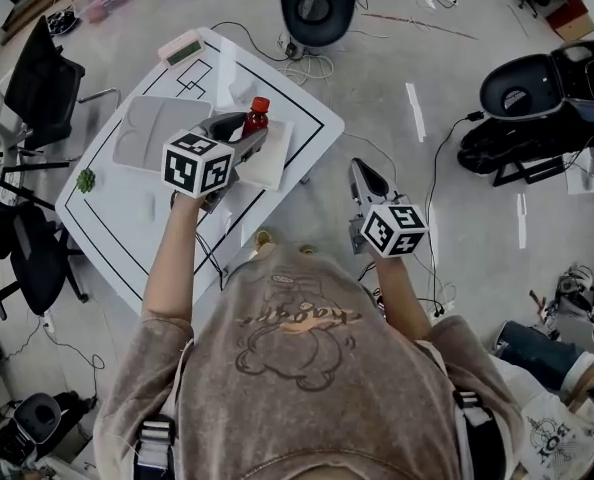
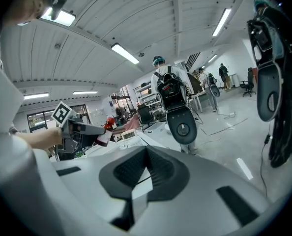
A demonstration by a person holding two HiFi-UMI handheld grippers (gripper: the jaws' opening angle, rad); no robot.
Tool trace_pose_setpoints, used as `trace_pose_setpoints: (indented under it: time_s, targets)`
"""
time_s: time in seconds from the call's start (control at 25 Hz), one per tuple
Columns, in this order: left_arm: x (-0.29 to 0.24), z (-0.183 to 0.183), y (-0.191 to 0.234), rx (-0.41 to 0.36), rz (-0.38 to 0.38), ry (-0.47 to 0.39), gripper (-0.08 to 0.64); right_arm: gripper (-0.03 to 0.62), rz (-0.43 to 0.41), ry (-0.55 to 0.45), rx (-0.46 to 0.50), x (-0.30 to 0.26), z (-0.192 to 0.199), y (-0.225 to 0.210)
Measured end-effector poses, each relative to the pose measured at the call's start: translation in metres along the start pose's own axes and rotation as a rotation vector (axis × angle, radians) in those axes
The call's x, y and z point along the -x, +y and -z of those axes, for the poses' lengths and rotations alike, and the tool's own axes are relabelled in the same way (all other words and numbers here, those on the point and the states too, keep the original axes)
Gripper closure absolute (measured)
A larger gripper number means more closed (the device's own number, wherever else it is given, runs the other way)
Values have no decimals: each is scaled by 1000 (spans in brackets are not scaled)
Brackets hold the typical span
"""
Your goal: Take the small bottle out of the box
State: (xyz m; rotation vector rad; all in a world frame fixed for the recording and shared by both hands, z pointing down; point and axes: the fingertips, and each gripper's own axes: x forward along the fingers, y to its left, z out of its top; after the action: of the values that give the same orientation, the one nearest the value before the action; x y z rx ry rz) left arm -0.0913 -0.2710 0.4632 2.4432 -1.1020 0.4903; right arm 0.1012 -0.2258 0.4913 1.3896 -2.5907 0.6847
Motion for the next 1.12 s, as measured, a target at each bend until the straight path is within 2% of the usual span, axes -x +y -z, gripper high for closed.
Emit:
trace_pose_setpoints:
  time_s: [0.28, 0.56, 0.84, 1.12]
  targets:
    - [27, -26, -18, -4, -42, -254, 355, 595, -9, -6, 12, 4, 0, 1]
    - [44, -27, -27, -27, -86, -408, 354, 595, -28, -16, 28, 2, -2, 5]
    - [54, -14, -29, -55, -126, -490, 354, 595, -37, -27, 45, 3, -1, 5]
    - [56, 9, -11, -2, -180, -480, 354, 595, -45, -33, 52, 2, -2, 7]
